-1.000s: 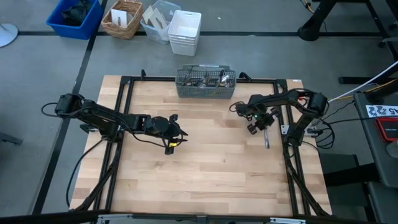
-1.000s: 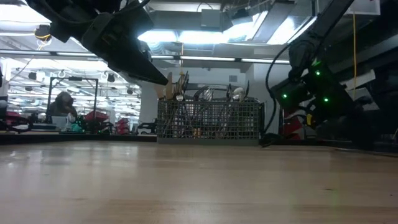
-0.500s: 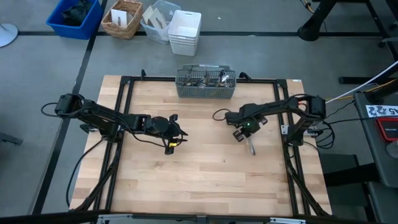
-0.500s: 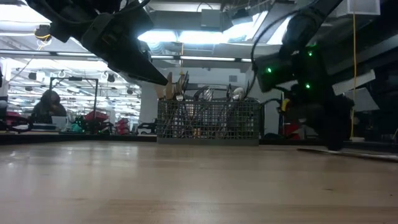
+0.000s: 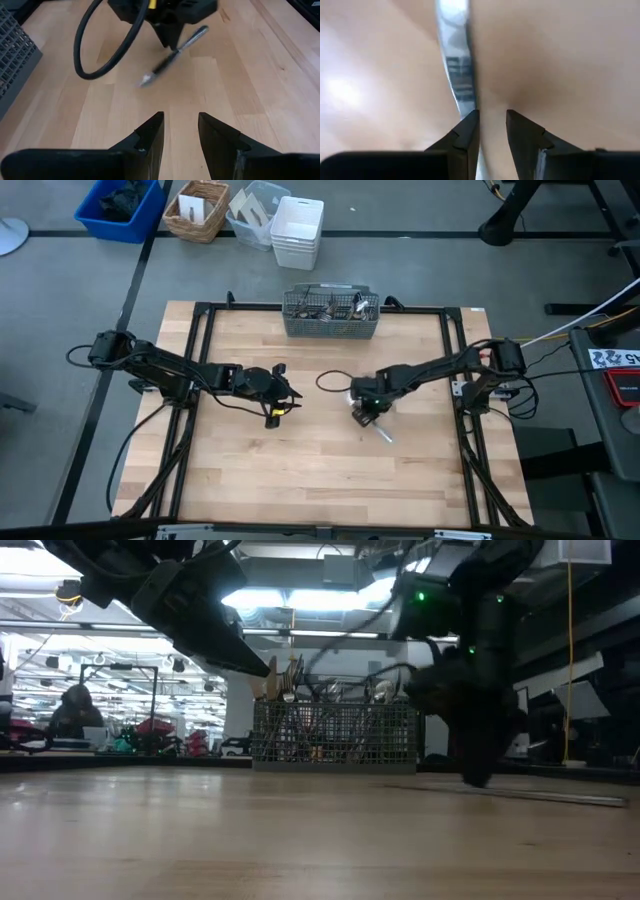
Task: Sort silverware
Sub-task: Put the table knife into the gray silverware organizer
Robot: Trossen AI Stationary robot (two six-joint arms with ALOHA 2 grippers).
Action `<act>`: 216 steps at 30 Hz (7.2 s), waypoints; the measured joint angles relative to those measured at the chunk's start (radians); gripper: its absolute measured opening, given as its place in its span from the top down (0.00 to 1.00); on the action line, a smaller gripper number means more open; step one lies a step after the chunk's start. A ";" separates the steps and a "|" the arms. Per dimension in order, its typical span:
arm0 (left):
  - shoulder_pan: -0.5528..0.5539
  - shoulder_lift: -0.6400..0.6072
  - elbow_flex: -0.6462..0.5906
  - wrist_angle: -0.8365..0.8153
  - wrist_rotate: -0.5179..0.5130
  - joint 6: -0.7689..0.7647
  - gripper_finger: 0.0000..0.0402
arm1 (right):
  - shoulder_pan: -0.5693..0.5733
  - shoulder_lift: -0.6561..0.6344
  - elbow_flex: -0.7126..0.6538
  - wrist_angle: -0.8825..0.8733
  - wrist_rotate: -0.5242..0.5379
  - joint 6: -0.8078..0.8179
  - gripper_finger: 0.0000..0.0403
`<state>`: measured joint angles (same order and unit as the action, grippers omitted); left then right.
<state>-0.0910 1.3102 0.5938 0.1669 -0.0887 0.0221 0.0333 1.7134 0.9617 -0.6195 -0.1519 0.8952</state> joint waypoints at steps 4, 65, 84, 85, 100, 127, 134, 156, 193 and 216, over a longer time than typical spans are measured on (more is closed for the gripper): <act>0.000 0.000 0.000 0.001 0.000 -0.030 0.72 | 0.030 0.000 0.001 0.108 -0.002 0.024 0.76; -0.012 0.968 0.911 -0.062 0.112 0.001 0.72 | 0.052 -0.504 0.002 -0.403 0.117 -0.353 0.76; -0.012 0.981 0.917 -0.225 0.104 0.001 0.87 | 0.052 -0.503 0.002 -0.401 0.124 -0.351 0.76; -0.012 0.979 0.917 -0.238 0.104 0.001 0.88 | 0.052 -0.503 0.002 -0.401 0.124 -0.351 0.76; 0.004 0.905 0.912 -0.507 0.110 0.007 0.88 | 0.052 -0.503 0.002 -0.401 0.123 -0.351 0.76; 0.029 0.830 0.900 -0.919 0.103 0.041 0.86 | 0.052 -0.503 0.002 -0.403 0.123 -0.354 0.76; 0.028 0.817 0.899 -0.915 0.102 -0.007 0.91 | 0.052 -0.503 0.001 -0.403 0.124 -0.354 0.76; 0.028 0.770 0.897 -0.916 0.082 -0.015 0.99 | 0.052 -0.503 0.002 -0.348 0.168 -0.406 0.76; 0.057 0.764 0.882 -0.975 0.007 0.014 1.00 | 0.052 -0.497 -0.295 0.395 0.109 -0.483 0.75; 0.077 0.315 0.287 -0.357 0.034 -0.093 1.00 | 0.052 -0.257 -0.303 0.804 0.032 -0.590 0.59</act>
<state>-0.0139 1.6255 0.8805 -0.1901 -0.0544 -0.0714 0.0853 1.4564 0.6588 0.1845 -0.1197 0.3052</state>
